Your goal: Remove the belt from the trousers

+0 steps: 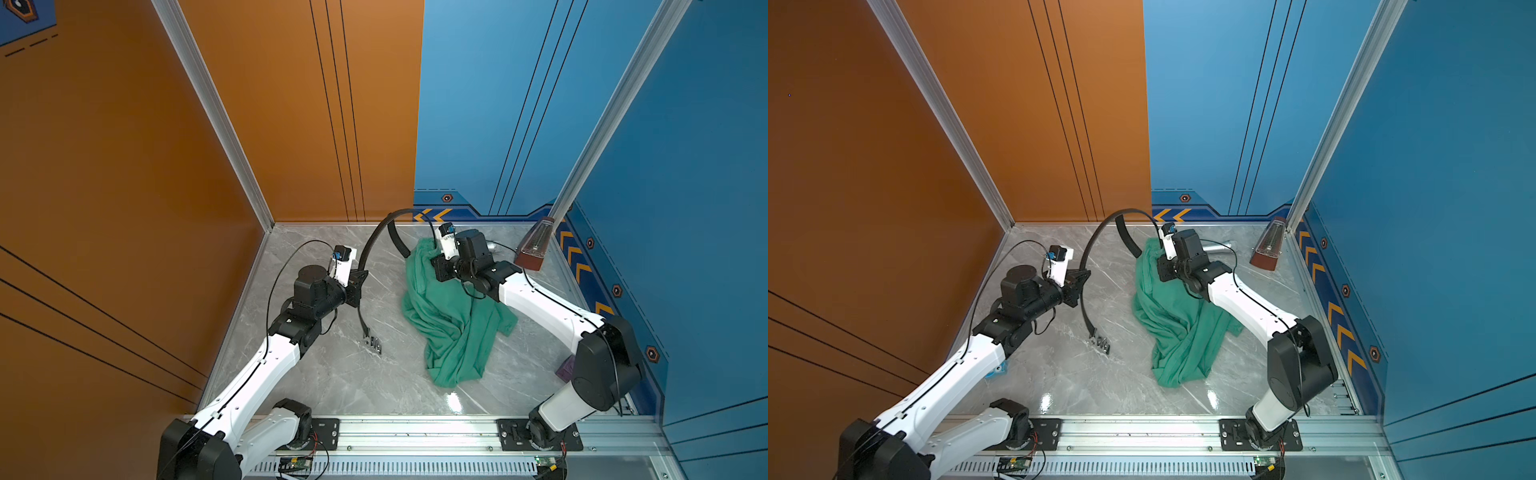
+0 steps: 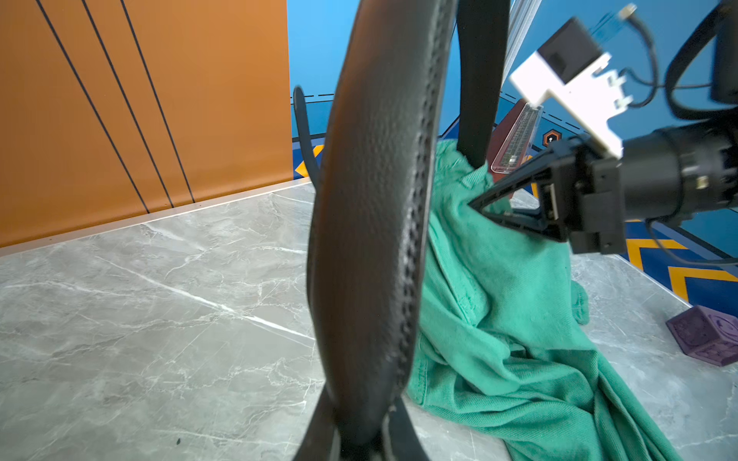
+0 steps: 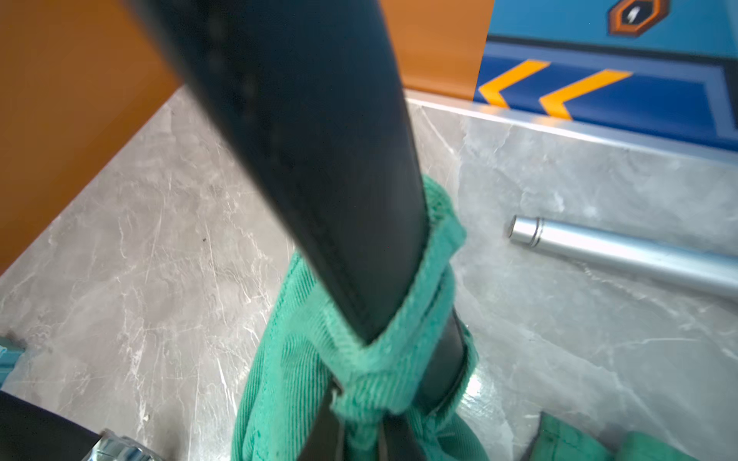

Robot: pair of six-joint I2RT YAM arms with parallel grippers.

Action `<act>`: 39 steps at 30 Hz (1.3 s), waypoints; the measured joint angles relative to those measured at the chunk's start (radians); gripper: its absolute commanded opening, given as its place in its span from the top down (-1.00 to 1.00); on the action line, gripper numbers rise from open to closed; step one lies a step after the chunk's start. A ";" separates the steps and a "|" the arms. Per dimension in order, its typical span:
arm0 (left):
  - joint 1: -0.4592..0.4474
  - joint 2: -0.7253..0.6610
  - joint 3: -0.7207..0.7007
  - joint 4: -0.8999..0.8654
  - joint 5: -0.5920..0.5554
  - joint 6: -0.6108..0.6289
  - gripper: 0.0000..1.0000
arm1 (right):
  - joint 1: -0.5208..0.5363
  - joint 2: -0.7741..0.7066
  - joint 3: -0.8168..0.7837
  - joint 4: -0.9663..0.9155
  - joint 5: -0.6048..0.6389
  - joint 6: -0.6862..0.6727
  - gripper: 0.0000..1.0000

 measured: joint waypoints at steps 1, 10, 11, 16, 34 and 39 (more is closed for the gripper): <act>0.000 -0.002 -0.010 0.014 0.003 0.001 0.87 | 0.000 -0.018 0.010 -0.006 0.010 -0.008 0.96; 0.004 -0.166 -0.161 0.062 -0.043 0.056 -0.59 | 0.000 -0.093 0.037 -0.035 0.074 -0.088 1.00; 0.004 -0.178 -0.161 0.062 -0.050 0.060 -0.61 | 0.000 -0.093 0.035 -0.043 0.080 -0.093 1.00; 0.004 -0.205 -0.122 0.007 -0.073 0.090 -0.63 | 0.000 -0.093 0.019 -0.050 0.096 -0.117 1.00; -0.365 0.358 0.553 -0.472 -0.266 0.507 -0.79 | 0.072 -0.081 -0.101 -0.051 0.171 -0.183 1.00; -0.363 0.482 0.615 -0.511 -0.283 0.613 -0.77 | 0.081 -0.081 -0.110 -0.050 0.171 -0.183 1.00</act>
